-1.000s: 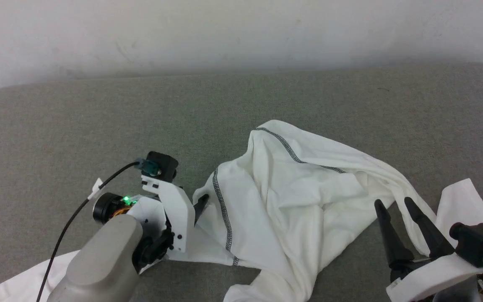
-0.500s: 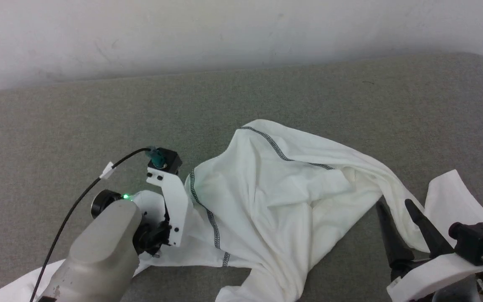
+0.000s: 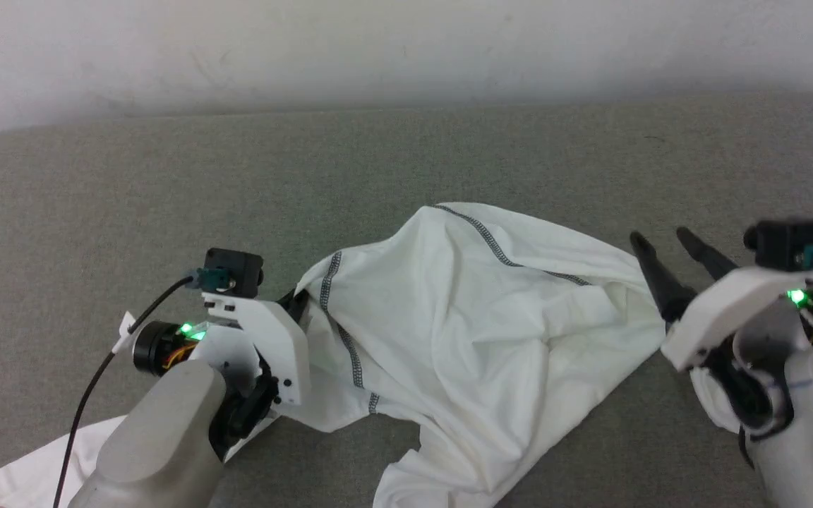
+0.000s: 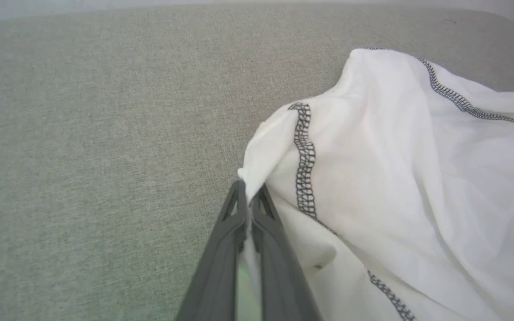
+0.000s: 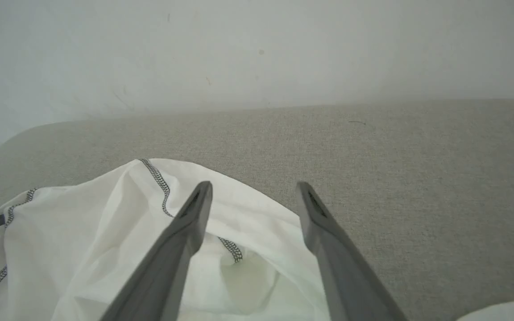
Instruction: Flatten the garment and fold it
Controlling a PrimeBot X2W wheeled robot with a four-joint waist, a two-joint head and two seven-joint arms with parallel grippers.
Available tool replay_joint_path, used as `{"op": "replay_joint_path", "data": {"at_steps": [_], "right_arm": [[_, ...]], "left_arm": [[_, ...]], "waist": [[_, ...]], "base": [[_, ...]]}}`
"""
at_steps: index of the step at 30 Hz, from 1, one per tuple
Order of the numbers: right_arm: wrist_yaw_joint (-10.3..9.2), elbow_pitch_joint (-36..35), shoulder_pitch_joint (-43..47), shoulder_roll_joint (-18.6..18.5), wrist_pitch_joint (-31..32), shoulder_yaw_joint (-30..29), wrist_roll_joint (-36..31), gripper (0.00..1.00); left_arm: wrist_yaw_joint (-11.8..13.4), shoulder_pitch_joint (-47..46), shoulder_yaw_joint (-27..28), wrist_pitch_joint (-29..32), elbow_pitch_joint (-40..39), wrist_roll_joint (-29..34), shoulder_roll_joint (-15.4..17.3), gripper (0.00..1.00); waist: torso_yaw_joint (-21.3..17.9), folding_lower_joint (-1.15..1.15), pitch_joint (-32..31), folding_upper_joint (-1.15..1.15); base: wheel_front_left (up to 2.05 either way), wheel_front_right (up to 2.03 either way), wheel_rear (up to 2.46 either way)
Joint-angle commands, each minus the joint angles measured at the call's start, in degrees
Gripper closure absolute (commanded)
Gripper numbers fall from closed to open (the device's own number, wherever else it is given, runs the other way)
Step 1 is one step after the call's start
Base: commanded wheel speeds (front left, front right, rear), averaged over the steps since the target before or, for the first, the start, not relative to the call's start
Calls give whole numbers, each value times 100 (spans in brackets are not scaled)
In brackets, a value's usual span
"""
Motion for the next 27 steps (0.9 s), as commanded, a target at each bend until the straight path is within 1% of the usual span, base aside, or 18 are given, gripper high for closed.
{"op": "replay_joint_path", "data": {"at_steps": [1,7,11,15,18,20,21,22,23,24,26,27], "right_arm": [[-5,168,-276,-58,75,74,103,0],[-5,1612,-1960,-446,1061,1029,652,0],[-5,2404,-2819,-641,1703,1664,910,0],[-5,3065,-3320,-723,2143,2193,1193,0],[-5,3486,-3445,-733,2490,2592,1375,0],[-5,3724,-3436,-724,2826,2843,1533,0],[-5,3848,-3418,-717,3040,2938,1627,24],[-5,3939,-3400,-713,3266,3058,1699,62],[-5,3997,-3378,-709,3474,3175,1769,91],[-5,4016,-3363,-703,3636,3270,1850,100],[-5,3885,-3393,-750,3714,3431,1993,100],[-5,3747,-3430,-803,3584,3471,2056,100]], "left_arm": [[38,2,16,-44,-84,21,-10,100],[128,-161,12,-215,-686,138,-55,100],[157,-293,-24,-314,-1018,225,-118,100],[167,-354,-51,-386,-1200,258,-170,100],[163,-351,-73,-420,-1234,268,-177,100],[160,-328,-80,-441,-1233,260,-174,100],[158,-313,-80,-449,-1225,252,-168,100],[156,-295,-78,-453,-1212,242,-158,100],[155,-273,-75,-458,-1193,231,-143,100],[152,-249,-69,-459,-1178,214,-127,100],[117,-228,-69,-440,-1151,190,-77,100],[107,-228,-60,-450,-1147,188,-49,100]], "waist": [[164,-1,216,0],[498,-1,777,0],[735,-1,1101,0],[882,-1,1284,0],[931,-1,1323,0],[938,-1,1318,0],[935,-1,1307,0],[926,-1,1286,0],[909,-1,1251,0],[887,-1,1218,0],[844,-1,1147,0],[822,-1,1096,0]], "base": [[0,0,0],[0,0,0],[0,0,0],[0,0,0],[0,0,0],[0,0,0],[0,0,0],[0,0,0],[0,0,0],[0,0,0],[0,0,0],[0,0,0]]}}
